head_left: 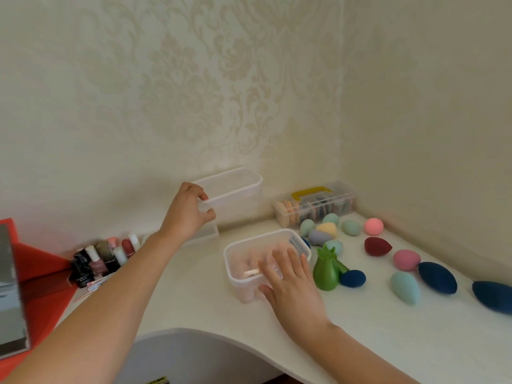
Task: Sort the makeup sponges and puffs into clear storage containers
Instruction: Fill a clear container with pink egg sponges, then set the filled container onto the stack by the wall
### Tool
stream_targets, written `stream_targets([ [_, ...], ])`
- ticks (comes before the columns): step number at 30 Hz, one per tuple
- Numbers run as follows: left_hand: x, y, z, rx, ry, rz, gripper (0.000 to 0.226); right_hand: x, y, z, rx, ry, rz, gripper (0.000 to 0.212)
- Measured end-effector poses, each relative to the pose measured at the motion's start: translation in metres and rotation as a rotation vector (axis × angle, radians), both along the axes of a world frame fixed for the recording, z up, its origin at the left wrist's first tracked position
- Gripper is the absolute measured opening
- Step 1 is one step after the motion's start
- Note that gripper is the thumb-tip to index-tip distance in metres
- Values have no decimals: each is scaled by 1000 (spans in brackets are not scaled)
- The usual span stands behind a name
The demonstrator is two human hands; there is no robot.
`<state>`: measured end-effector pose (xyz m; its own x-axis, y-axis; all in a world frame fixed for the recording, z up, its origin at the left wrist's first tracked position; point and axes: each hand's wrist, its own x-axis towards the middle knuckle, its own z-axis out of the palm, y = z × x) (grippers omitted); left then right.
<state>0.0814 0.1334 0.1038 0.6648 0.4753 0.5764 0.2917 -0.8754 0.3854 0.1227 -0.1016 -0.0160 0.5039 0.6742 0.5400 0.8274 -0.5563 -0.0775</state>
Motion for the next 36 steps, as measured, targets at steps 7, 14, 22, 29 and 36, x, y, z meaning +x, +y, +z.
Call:
stream_targets([
  [7,-41,21,-14,-82,42,144,30,-4,27,27,-151,129,46,48],
  [14,-68,29,-28,-53,14,190,25,9,61,44,-301,190,-39,61],
  [22,-96,53,-41,-63,78,197,26,29,79,46,-314,250,-40,62],
  [29,-99,59,-46,-87,91,208,28,45,83,51,-285,286,47,59],
  [36,-96,65,-43,-103,157,192,36,60,101,54,-285,310,37,61],
])
